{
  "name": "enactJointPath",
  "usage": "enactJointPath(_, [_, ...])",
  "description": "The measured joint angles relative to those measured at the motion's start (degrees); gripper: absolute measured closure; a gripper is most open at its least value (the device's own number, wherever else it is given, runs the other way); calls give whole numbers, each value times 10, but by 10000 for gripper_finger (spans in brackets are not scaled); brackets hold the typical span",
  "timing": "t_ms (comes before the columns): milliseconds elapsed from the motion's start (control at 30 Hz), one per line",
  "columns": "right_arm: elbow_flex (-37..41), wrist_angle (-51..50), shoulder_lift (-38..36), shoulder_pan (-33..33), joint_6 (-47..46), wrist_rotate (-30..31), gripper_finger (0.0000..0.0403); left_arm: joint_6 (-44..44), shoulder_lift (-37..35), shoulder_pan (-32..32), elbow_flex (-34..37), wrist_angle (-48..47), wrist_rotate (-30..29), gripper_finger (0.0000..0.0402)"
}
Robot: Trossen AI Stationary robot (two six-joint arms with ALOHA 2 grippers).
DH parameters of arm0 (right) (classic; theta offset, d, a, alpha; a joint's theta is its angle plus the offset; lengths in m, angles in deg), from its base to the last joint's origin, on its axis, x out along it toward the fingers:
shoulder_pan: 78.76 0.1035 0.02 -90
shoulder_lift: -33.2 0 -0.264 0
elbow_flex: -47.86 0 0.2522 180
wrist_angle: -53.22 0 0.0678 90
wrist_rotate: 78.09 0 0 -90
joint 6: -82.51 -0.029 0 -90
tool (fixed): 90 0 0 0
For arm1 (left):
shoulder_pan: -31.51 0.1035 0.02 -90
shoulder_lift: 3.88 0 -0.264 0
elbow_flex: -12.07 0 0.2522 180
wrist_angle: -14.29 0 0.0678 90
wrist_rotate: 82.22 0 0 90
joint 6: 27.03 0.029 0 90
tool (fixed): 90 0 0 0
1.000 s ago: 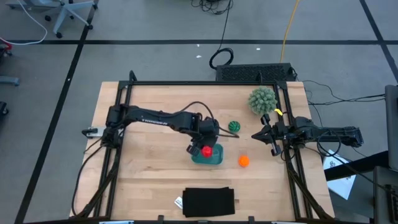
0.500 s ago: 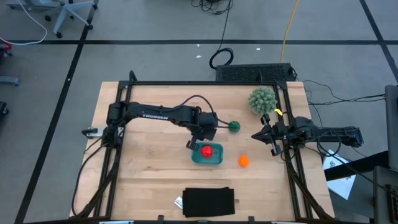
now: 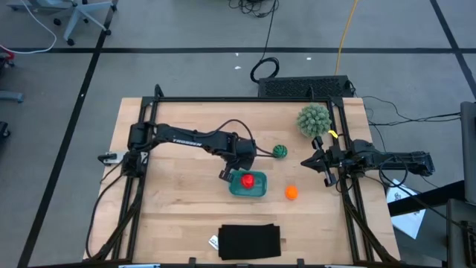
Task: Pick and placing Produce into tupperware
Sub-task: Adjust the blue bin on the table, then put the green watermelon into the blue bin
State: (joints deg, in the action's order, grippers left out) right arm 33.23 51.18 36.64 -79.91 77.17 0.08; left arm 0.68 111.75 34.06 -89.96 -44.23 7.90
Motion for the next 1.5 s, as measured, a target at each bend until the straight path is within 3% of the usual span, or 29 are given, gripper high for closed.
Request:
enactJointPath(600, [0,0,0,0,0,0,403,-12,0,-31,0,-15,2,401])
enactJointPath(967, [0,0,0,0,0,0,403,5,-3,-30,0,-11,-53,401])
enactJointPath(1133, [0,0,0,0,0,0,403,6,-3,-30,-1,-5,-110,401])
enactJointPath(1500, [0,0,0,0,0,0,403,21,-30,-29,0,36,-110,401])
